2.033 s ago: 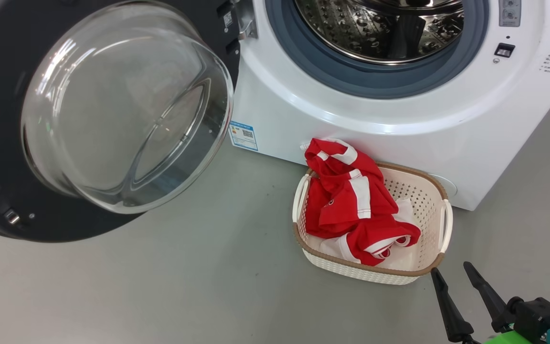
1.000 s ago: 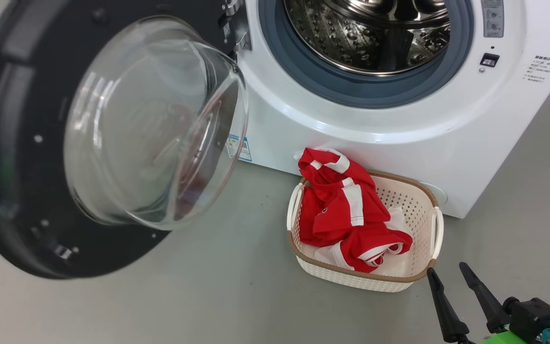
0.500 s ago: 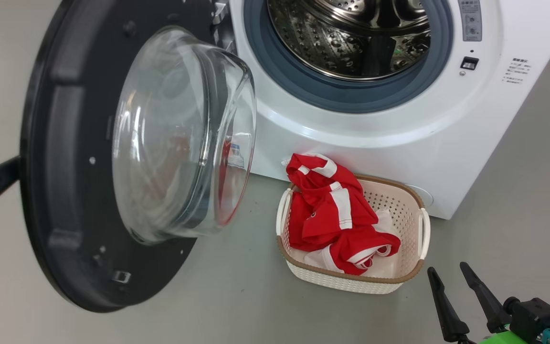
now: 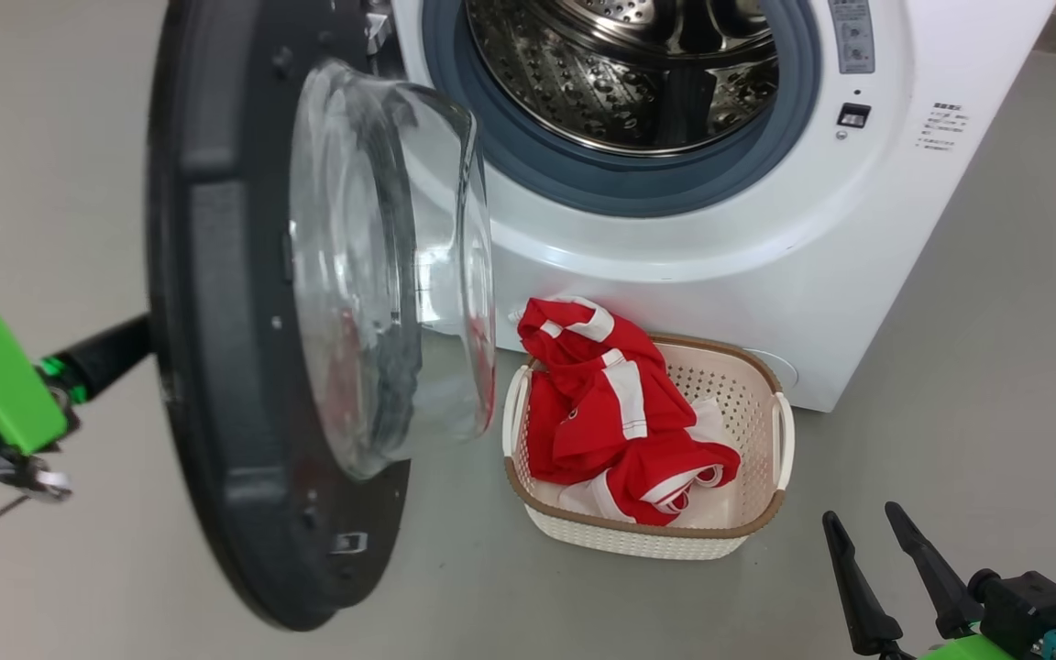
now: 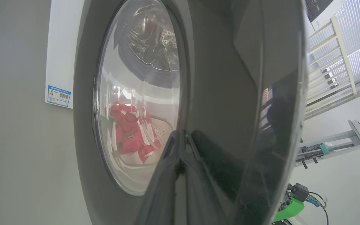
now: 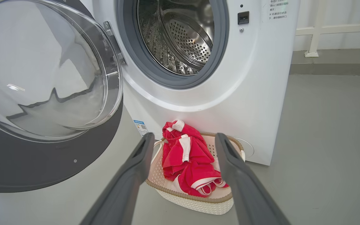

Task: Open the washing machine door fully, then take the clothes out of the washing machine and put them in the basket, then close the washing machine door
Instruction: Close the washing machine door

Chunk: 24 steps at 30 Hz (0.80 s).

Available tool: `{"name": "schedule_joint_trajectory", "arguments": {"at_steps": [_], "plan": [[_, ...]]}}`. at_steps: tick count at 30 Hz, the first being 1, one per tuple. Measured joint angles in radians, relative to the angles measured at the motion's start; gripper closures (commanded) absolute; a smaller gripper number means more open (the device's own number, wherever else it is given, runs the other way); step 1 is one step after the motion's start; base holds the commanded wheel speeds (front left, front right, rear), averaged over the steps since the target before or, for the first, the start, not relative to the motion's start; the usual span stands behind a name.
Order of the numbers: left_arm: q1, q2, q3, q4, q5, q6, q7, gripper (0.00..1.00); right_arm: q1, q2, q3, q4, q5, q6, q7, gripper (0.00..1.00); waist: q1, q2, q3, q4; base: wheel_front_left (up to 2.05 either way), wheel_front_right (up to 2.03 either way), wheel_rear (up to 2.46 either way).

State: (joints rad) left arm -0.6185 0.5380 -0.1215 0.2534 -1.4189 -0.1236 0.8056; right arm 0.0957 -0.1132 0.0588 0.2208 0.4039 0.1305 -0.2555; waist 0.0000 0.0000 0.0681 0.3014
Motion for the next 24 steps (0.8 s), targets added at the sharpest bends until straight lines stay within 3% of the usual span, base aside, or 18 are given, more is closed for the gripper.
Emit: {"name": "schedule_joint_trajectory", "arguments": {"at_steps": [24], "plan": [[-0.03, -0.056, -0.225, -0.145, -0.02, 0.0, -0.176, 1.0, -0.002, 0.012, 0.003, 0.0, 0.0, 0.0, 0.0, 0.0, 0.0, 0.0, 0.013, -0.126, 0.0, 0.0, 0.0]]}}
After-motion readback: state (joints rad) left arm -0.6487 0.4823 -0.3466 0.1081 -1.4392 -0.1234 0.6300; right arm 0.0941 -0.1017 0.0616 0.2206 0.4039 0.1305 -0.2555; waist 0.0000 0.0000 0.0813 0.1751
